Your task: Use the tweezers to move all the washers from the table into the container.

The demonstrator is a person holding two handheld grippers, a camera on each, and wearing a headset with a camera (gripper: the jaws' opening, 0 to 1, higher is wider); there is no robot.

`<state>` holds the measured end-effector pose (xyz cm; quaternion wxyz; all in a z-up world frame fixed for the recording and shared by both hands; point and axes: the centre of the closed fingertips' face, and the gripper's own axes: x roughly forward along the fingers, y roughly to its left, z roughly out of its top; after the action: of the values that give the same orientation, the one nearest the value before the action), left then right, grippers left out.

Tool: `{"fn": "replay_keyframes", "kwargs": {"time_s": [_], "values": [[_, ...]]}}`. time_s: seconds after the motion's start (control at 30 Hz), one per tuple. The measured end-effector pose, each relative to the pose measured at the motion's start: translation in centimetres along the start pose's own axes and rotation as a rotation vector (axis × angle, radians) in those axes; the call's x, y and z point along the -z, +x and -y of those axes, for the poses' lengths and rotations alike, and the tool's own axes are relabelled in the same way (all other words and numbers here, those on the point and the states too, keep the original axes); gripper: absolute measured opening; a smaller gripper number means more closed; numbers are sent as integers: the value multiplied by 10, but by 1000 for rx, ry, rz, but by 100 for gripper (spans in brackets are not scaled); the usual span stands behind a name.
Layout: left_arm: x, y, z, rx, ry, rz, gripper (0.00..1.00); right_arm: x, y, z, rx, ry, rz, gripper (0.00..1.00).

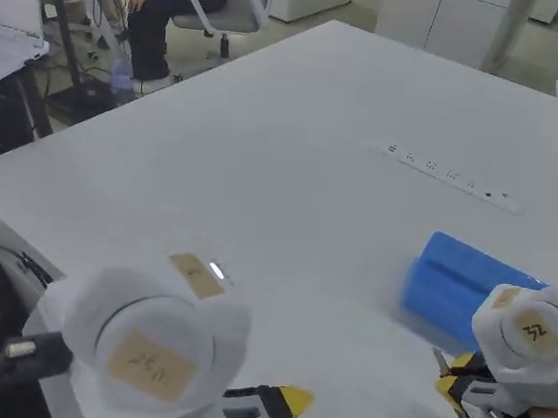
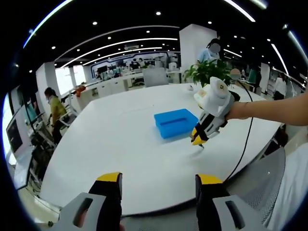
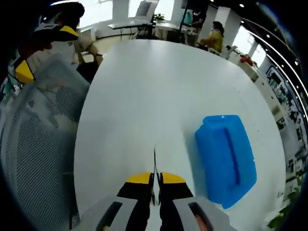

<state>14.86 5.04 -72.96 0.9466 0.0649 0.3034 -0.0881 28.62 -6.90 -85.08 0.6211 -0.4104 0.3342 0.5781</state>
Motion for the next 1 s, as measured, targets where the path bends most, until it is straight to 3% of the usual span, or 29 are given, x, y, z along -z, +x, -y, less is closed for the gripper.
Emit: {"fn": "replay_keyframes", "kwargs": {"time_s": [0.1, 0.3, 0.53, 0.67, 0.77, 0.87, 1.0], "values": [[3, 0, -2, -8, 0, -7, 62, -2, 15, -5, -41, -21, 4, 2], [8, -2, -2, -14, -15, -18, 62, 3, 30, -17, -95, -106, -48, 2], [6, 1, -1, 4, 1, -27, 62, 6, 35, -16, -100, -138, -54, 2], [3, 4, 1, 15, 20, -28, 61, 3, 29, -14, -89, -133, -52, 3], [-1, 5, 4, 32, 25, -23, 62, -7, 16, -16, -65, -33, 15, 8], [-3, 8, 8, 58, 22, -22, 63, -14, -9, -17, -17, 96, 97, 15], [-6, 15, 13, 89, 19, -20, 67, -23, -51, -31, 52, 313, 273, 20]]}}
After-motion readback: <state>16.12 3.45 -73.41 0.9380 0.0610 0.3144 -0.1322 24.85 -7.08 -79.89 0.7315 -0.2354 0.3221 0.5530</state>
